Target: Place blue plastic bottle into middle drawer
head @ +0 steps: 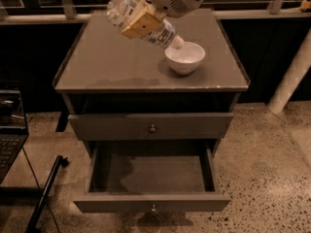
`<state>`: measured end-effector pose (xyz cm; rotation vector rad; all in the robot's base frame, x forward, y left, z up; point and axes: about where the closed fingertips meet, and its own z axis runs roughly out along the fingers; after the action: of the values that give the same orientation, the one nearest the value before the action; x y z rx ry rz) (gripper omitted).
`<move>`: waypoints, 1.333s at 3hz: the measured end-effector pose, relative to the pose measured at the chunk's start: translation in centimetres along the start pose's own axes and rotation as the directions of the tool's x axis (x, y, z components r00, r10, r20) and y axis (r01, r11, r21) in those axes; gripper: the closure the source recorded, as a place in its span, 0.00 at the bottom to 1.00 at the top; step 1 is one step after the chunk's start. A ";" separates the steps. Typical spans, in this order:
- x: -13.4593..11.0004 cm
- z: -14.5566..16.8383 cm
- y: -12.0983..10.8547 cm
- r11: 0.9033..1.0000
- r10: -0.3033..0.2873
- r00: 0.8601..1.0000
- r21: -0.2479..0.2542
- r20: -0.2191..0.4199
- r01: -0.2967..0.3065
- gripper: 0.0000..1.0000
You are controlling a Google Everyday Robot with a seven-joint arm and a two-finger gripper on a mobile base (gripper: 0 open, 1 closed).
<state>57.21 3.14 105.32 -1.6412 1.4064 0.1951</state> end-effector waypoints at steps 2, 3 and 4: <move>6.1 -1.2 4.8 0.975 0.104 0.989 0.207 -0.102 -0.081 1.00; 11.7 0.8 6.2 0.962 0.170 0.972 0.241 -0.159 -0.129 1.00; 16.2 2.4 7.5 0.947 0.240 0.955 0.257 -0.176 -0.191 1.00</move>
Offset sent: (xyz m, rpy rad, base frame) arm -0.0157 -0.0818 -0.1431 -0.0334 -0.0840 -0.4081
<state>57.32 -5.69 89.62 -1.3371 1.6991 -0.0202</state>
